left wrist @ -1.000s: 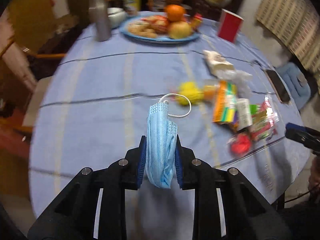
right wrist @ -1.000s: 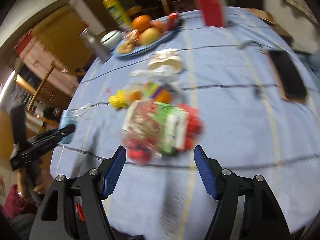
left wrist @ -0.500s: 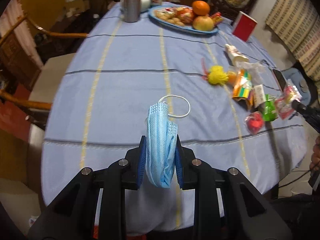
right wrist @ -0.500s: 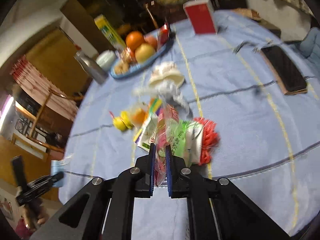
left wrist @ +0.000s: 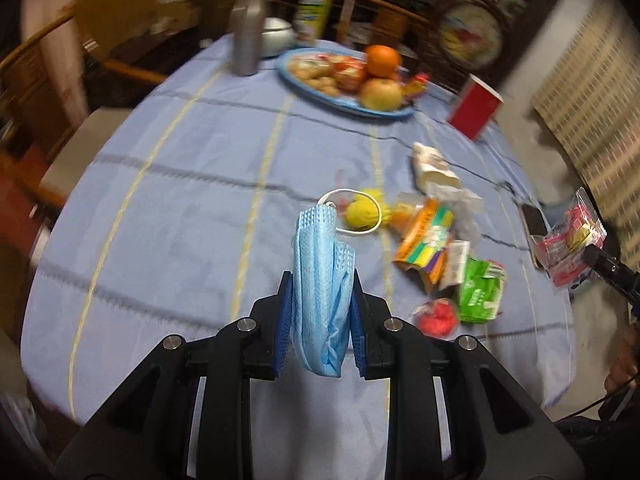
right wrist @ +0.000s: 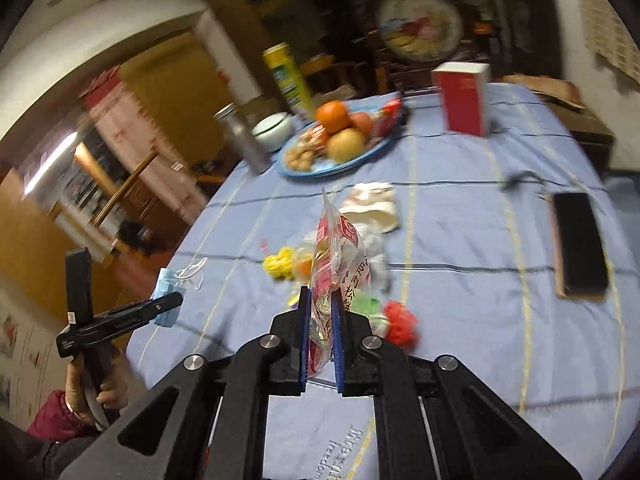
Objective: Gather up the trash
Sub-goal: 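Drop the mask into the red basket with the left tool while the right tool drops the wrapper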
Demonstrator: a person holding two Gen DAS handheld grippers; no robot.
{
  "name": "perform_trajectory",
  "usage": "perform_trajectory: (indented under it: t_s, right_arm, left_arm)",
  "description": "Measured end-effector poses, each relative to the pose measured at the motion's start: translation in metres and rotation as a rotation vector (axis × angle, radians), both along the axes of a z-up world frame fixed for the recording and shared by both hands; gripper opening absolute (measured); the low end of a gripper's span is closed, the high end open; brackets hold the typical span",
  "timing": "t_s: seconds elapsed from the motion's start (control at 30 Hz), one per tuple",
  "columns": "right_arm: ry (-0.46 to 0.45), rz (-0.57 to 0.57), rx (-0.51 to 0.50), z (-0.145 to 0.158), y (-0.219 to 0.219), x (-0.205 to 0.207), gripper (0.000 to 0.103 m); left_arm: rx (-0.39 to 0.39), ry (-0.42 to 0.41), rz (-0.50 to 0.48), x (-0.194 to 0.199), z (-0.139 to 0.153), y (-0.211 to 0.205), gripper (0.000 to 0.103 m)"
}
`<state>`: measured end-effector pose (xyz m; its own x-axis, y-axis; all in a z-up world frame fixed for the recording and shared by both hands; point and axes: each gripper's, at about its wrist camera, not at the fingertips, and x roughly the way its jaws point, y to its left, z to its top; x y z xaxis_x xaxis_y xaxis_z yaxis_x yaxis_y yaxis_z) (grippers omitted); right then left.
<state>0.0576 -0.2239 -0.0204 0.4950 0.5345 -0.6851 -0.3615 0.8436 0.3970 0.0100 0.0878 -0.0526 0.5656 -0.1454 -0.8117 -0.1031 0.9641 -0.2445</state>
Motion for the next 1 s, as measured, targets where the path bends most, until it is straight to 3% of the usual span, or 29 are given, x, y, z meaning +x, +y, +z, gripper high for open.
perform_trajectory:
  t_s: [0.13,0.23,0.33,0.47,0.63,0.67,0.77,0.87,1.0]
  right_arm:
    - [0.034,0.205,0.024,-0.008,0.051,0.018,0.010]
    - [0.060,0.409,0.042,-0.015,0.116,0.019,0.010]
    - [0.072,0.579,0.056,-0.021,0.182,0.002,0.010]
    - [0.090,0.721,0.076,-0.021,0.242,-0.032,0.010]
    - [0.053,0.828,-0.003,-0.019,0.283,-0.073,0.010]
    - [0.051,0.829,-0.023,-0.019,0.288,-0.078,0.010]
    - [0.042,0.816,-0.076,-0.018,0.296,-0.083,0.010]
    - [0.033,0.809,-0.124,-0.017,0.300,-0.089,0.010]
    - [0.041,0.841,-0.152,-0.023,0.313,-0.102,0.011]
  left_arm:
    - [0.029,0.043,0.231,-0.061,-0.004,0.042,0.027]
    - [0.038,0.089,0.414,-0.120,-0.010,0.078,0.027]
    - [0.029,0.160,0.632,-0.201,-0.022,0.121,0.027]
    - [0.022,0.245,0.781,-0.271,-0.042,0.153,0.027]
    - [-0.070,0.291,0.818,-0.298,-0.081,0.181,0.028]
    - [-0.090,0.307,0.804,-0.296,-0.094,0.187,0.031]
    - [-0.106,0.368,0.793,-0.293,-0.125,0.199,0.064]
    - [-0.121,0.425,0.775,-0.284,-0.147,0.207,0.067]
    - [-0.107,0.422,0.776,-0.288,-0.144,0.212,0.074]
